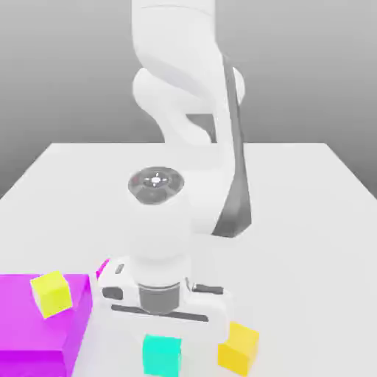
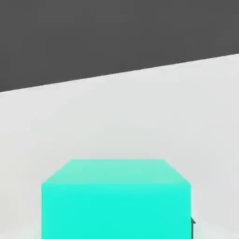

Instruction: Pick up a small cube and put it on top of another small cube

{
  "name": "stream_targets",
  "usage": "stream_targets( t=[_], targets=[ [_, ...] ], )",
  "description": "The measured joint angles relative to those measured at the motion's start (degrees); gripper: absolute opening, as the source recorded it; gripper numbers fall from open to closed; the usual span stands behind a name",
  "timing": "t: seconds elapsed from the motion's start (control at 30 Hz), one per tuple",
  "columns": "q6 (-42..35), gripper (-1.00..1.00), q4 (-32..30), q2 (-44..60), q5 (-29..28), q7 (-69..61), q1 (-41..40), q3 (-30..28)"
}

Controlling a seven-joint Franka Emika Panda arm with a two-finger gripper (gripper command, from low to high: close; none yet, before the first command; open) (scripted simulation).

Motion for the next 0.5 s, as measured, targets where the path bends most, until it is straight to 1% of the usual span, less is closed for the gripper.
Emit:
stream_targets(
  t=[0.07, 0.17, 0.23, 0.3, 0.33, 0.5],
  targets=[
    [-3.42, -1.0, -0.67, -4.08, -0.44, -0.4, 1.2, 1.32],
    [-8.16, -1.0, -1.46, -9.61, -1.49, -2.16, 5.63, 5.96],
    [-6.68, -1.0, -1.55, -8.19, -2.42, -2.11, 6.89, 6.85],
    [-3.31, -1.0, -1.48, -4.73, -3.48, -1.5, 7.34, 6.72],
    [-1.5, 1.0, -1.43, -2.85, -3.96, -1.18, 7.6, 6.46],
    [-1.5, 1.0, -1.43, -2.85, -3.96, -1.18, 7.6, 6.46]
  ],
)
